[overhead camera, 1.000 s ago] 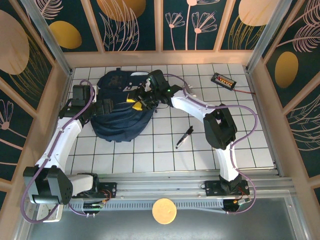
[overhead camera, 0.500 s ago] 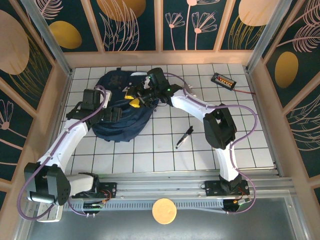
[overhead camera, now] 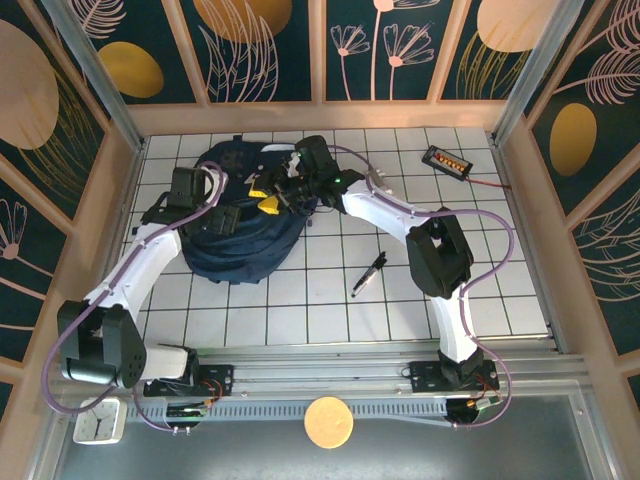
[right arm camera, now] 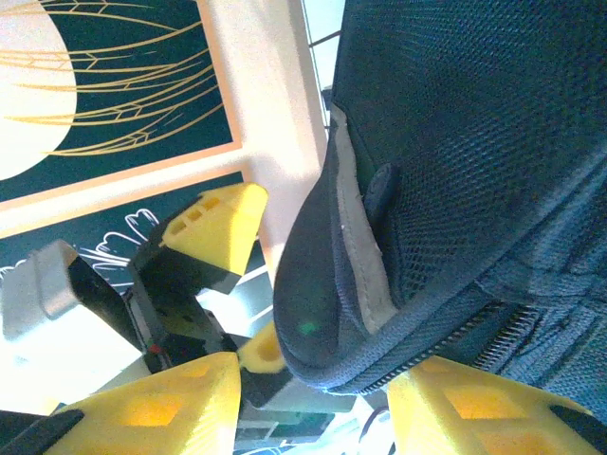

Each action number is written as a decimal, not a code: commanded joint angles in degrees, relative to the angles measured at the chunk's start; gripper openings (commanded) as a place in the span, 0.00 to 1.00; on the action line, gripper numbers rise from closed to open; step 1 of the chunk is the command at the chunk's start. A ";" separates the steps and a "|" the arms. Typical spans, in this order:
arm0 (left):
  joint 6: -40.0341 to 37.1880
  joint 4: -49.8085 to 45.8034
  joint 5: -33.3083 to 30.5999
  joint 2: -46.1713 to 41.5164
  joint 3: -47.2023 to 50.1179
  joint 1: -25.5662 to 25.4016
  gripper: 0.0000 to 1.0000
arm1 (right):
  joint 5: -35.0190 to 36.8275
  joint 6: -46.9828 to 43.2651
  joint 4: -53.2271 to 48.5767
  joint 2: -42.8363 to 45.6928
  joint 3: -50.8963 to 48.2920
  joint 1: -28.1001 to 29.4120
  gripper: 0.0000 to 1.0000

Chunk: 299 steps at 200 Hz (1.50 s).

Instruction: Pack books, pencil case, and school supplies into a backpack

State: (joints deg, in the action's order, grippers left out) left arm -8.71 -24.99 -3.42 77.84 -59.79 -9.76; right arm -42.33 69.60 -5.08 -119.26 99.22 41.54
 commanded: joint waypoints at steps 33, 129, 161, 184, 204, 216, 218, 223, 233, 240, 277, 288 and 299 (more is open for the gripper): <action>-1.06 3.07 3.39 3.74 -4.50 -0.08 0.36 | -0.97 -0.79 3.03 3.04 -2.45 -1.06 0.46; 11.85 1.96 16.81 7.21 -11.03 -0.08 0.00 | 29.16 -23.95 -18.38 34.53 -24.10 -11.49 0.99; 18.09 0.89 21.42 9.16 -14.31 -0.24 0.00 | 20.14 -22.92 -18.58 42.39 -38.46 -21.14 0.99; 25.05 2.43 24.64 9.10 -14.49 -1.16 0.00 | 31.33 -29.77 -37.23 40.20 -35.86 -20.45 0.99; 28.23 4.03 25.59 8.48 -13.39 -3.36 0.00 | 34.26 -31.20 -42.33 38.67 -37.21 -19.62 0.82; 29.03 4.12 25.48 8.51 -12.75 -4.65 0.00 | 33.93 -30.33 -41.11 38.91 -39.18 -18.98 0.77; 29.13 4.09 25.44 8.54 -12.62 -4.85 0.00 | 33.90 -30.14 -40.83 38.92 -39.43 -18.83 0.75; 29.41 4.09 25.52 8.63 -12.28 -5.35 0.00 | 33.74 -29.49 -40.13 38.89 -40.15 -18.55 0.72; 29.71 4.02 25.74 8.72 -11.40 -6.15 0.00 | 33.39 -28.64 -38.90 38.24 -41.42 -17.92 0.62; 29.78 4.03 25.74 8.66 -10.83 -6.55 0.00 | 33.19 -28.24 -38.29 37.38 -42.21 -17.42 0.55; 29.33 3.60 25.14 7.51 -8.77 -7.05 0.00 | 34.95 -28.04 -36.75 32.78 -44.90 -13.09 0.51; 28.94 3.16 24.95 7.32 -8.61 -7.11 0.00 | 35.42 -28.03 -36.08 31.17 -44.59 -12.14 0.51; 28.59 2.71 24.95 7.24 -8.59 -7.10 0.00 | 35.64 -27.70 -35.60 29.37 -43.89 -11.52 0.51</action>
State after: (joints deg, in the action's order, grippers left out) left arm 18.61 -24.58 19.55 87.37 -68.69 -16.84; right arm -9.28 41.01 -41.43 -87.20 54.83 28.51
